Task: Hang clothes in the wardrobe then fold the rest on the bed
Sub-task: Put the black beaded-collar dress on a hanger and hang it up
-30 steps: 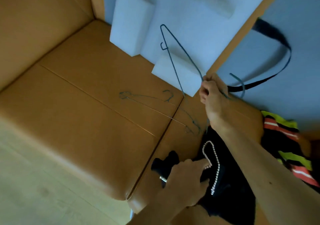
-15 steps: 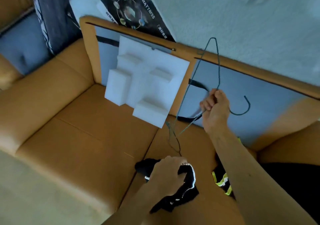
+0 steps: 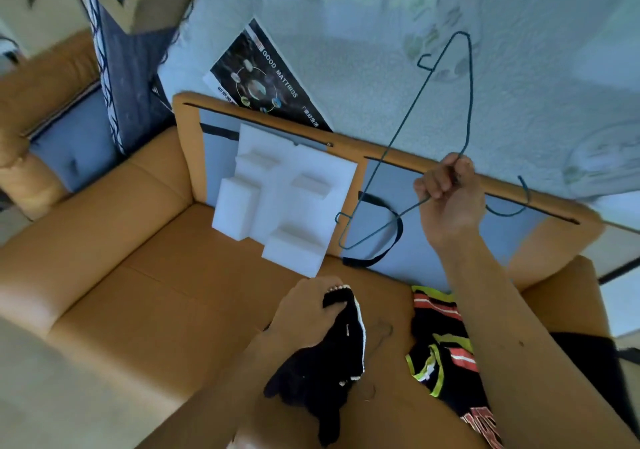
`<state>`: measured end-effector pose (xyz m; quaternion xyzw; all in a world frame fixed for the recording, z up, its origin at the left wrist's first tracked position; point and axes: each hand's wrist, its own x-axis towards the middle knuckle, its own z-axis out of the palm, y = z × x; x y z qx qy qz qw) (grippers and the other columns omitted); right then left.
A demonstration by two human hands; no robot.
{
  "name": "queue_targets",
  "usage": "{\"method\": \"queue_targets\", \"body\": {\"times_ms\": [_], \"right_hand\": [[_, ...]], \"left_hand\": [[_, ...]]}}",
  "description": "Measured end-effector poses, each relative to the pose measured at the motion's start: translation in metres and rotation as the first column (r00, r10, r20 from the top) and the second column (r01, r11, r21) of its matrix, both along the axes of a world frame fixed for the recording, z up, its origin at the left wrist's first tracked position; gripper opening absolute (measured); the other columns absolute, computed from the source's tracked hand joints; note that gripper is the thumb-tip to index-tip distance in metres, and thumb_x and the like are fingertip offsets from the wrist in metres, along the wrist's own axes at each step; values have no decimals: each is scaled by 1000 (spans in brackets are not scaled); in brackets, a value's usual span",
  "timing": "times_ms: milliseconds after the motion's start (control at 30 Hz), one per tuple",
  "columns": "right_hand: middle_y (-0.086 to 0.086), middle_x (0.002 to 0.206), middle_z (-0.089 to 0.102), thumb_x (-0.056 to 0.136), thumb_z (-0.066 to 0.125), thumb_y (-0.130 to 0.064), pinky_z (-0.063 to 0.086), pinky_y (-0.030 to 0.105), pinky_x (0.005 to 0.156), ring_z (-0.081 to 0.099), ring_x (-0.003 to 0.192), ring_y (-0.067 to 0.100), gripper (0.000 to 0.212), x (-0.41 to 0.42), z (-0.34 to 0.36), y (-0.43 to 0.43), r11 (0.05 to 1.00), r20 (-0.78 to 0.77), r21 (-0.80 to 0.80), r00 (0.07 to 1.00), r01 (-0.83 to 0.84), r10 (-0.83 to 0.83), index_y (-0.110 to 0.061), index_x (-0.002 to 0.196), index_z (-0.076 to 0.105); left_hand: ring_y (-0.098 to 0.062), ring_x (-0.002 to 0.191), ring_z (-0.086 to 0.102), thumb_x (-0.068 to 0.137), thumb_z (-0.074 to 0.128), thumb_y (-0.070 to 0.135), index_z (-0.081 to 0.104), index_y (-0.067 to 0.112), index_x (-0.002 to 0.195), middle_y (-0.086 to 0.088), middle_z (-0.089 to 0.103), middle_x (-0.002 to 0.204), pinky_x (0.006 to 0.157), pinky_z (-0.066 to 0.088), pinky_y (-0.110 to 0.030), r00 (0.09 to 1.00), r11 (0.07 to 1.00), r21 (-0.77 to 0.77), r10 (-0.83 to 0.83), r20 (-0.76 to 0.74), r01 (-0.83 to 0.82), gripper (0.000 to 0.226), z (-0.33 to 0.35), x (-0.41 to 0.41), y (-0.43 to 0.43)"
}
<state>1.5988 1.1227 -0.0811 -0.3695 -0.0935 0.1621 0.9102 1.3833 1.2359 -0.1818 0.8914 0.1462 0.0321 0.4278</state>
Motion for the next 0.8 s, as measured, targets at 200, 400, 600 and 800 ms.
{"method": "queue_targets", "body": {"times_ms": [200,400,600,800], "right_hand": [[-4,59,18,101,38,-17,23,25,49,16,49,13,30,-5,100,-34,971,4,211,994,-110,111,-15,75,52],[-5,58,17,102,36,-20,21,23,43,16,46,11,36,-12,183,-43,937,139,274,973,-218,186,-16,72,55],[-5,53,23,103,34,-22,19,22,43,18,44,9,40,-20,248,-50,886,314,358,931,-296,184,-15,72,57],[-5,52,25,93,46,-22,20,24,45,14,46,10,25,-42,272,-9,883,464,267,854,-386,233,-13,73,56]], "left_hand": [[-24,97,61,100,52,36,51,34,90,5,64,94,75,42,-33,998,919,391,-65,19,52,11,124,28,38],[-32,96,58,100,54,19,59,13,103,-9,60,99,79,50,-44,947,780,612,-80,311,-135,8,241,59,66],[-13,72,58,99,57,8,53,20,75,6,55,71,71,38,-28,906,944,314,-47,422,-97,27,317,66,79],[-12,76,62,101,57,11,66,8,89,-4,66,82,73,48,-22,882,994,108,-58,468,8,15,378,73,78]]}}
